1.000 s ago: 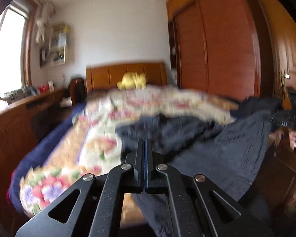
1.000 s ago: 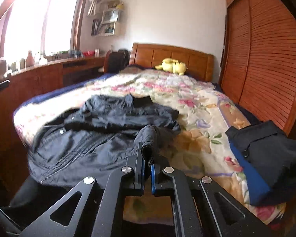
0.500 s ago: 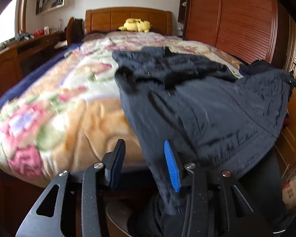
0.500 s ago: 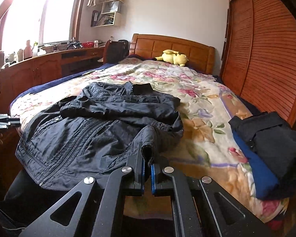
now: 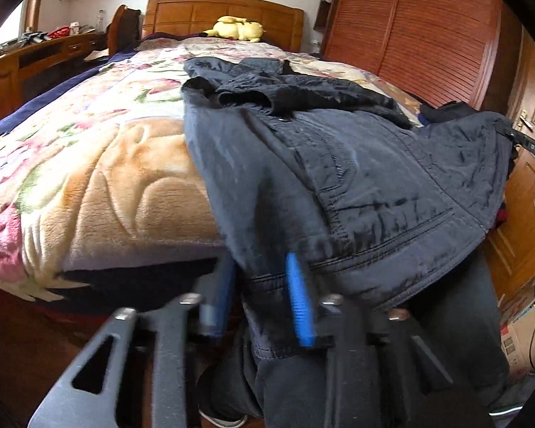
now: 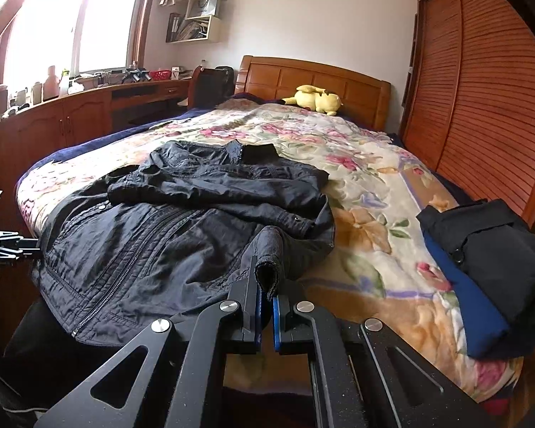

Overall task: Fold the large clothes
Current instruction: 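Grasp the jacket edge with both tools and lift it over the other half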

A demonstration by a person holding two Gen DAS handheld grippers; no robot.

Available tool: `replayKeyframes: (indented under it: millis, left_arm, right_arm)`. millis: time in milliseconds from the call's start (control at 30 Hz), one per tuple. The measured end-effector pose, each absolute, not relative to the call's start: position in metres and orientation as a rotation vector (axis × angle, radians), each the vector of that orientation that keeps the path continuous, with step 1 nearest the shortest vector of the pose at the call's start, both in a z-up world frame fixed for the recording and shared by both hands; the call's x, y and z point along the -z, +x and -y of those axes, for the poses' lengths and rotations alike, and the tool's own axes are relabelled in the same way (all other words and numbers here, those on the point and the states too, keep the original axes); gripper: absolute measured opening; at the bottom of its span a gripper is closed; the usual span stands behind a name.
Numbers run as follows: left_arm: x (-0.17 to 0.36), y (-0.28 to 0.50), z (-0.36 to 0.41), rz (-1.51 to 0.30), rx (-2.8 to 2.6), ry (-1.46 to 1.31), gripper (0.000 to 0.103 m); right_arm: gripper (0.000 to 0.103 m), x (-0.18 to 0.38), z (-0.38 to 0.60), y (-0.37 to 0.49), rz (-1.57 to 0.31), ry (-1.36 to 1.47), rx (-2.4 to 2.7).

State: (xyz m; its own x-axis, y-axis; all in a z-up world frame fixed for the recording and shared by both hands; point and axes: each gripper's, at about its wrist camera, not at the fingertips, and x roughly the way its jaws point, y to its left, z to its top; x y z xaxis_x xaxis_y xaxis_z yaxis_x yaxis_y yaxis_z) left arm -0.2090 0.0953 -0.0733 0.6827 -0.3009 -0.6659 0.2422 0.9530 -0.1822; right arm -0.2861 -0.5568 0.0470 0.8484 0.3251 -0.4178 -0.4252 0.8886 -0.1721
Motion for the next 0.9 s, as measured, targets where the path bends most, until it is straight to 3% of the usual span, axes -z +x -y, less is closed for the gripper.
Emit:
replayKeyframes:
  millis: [67, 133, 467, 900]
  left_arm:
    - [0.067, -0.21, -0.096, -0.752, 0.328, -0.083, 0.008]
    - [0.054, -0.214, -0.098, -0.716, 0.341, -0.092, 0.006]
    - [-0.063, -0.169, -0.109, -0.468, 0.315, -0.075, 0.006]
    - [-0.088, -0.018, -0.11, -0.465, 0.268, 0.0, 0.006]
  right_arm:
    - [0.004, -0.047, 0.557, -0.288, -0.377, -0.265, -0.399]
    - [0.004, -0.049, 0.557, -0.29, -0.354, -0.267, -0.395]
    - [0.004, -0.085, 0.555, -0.26, -0.261, -0.218, -0.368]
    - [0.003, -0.099, 0.516, -0.125, -0.248, -0.258, -0.349]
